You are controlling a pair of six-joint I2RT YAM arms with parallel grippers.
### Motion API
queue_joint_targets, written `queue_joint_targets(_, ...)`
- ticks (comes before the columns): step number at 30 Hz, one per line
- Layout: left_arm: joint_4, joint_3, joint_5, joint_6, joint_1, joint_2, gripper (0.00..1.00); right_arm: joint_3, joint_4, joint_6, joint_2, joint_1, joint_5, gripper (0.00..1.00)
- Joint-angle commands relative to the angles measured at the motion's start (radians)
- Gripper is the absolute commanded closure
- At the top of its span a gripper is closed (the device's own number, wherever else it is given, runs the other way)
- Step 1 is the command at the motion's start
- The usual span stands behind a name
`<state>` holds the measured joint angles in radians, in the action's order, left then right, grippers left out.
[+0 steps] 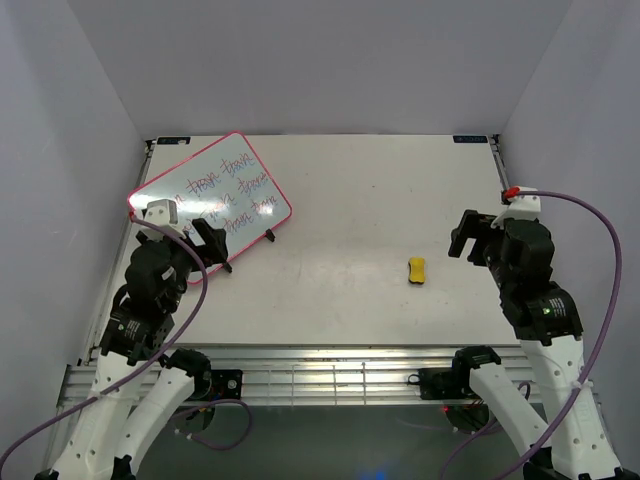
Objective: Erase the whiteboard
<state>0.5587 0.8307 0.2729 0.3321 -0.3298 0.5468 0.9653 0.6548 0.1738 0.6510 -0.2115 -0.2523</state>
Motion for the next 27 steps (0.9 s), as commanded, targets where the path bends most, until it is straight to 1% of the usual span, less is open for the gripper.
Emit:
queue_joint_targets(1,-0.019,0.002,-0.063,-0.022,-0.003,0.002,0.02,-0.006,-0.047,0.006,-0.028,-0.005,-0.010,0.10)
queue_joint_targets(3,-0.011,0.016,-0.110,-0.041,-0.002,0.036,0.02,-0.016,-0.064,0.010,-0.045,-0.005,0.021,0.10)
queue_joint_targets(5,0.003,0.028,-0.119,-0.030,-0.003,0.061,0.02,-0.031,-0.090,0.021,-0.053,-0.005,0.041,0.10)
queue_joint_targets(9,0.004,0.031,-0.161,-0.018,-0.003,0.074,0.02,-0.068,-0.130,0.033,-0.099,-0.005,0.024,0.10)
queue_joint_targets(12,-0.017,0.027,-0.141,0.004,-0.003,0.074,0.02,-0.096,-0.181,0.049,-0.154,-0.005,-0.013,0.10)
queue_joint_targets(15,-0.046,0.028,-0.120,0.008,-0.003,0.113,0.02,-0.102,-0.204,0.040,-0.163,-0.005,0.076,0.10)
queue_joint_targets(17,-0.051,0.062,-0.135,0.010,-0.003,0.200,0.02,-0.103,-0.202,0.033,-0.142,-0.005,0.170,0.10)
queue_joint_targets(19,-0.062,0.091,-0.171,0.016,-0.003,0.269,0.02,-0.112,-0.208,0.039,-0.133,-0.005,0.221,0.10)
queue_joint_targets(20,-0.092,0.116,-0.181,0.016,-0.003,0.336,0.02,-0.126,-0.213,0.049,-0.131,-0.005,0.281,0.10)
queue_joint_targets(21,-0.120,0.120,-0.187,0.010,-0.002,0.366,0.02,-0.135,-0.224,0.050,-0.132,-0.005,0.306,0.10)
queue_joint_targets(22,-0.155,0.117,-0.189,-0.033,-0.002,0.393,0.02,-0.143,-0.231,0.053,-0.134,-0.005,0.327,0.10)
queue_joint_targets(23,-0.204,0.126,-0.160,-0.048,0.006,0.459,0.02,-0.151,-0.241,0.058,-0.139,-0.005,0.372,0.10)
queue_joint_targets(25,-0.186,0.186,-0.132,-0.045,0.040,0.543,0.02,-0.168,-0.268,0.064,-0.137,-0.005,0.436,0.10)
queue_joint_targets(26,-0.172,0.218,-0.150,-0.033,0.090,0.605,0.02,-0.174,-0.279,0.069,-0.136,-0.005,0.455,0.10)
queue_joint_targets(27,-0.177,0.266,-0.159,-0.021,0.121,0.623,0.02,-0.187,-0.288,0.076,-0.134,-0.005,0.475,0.10)
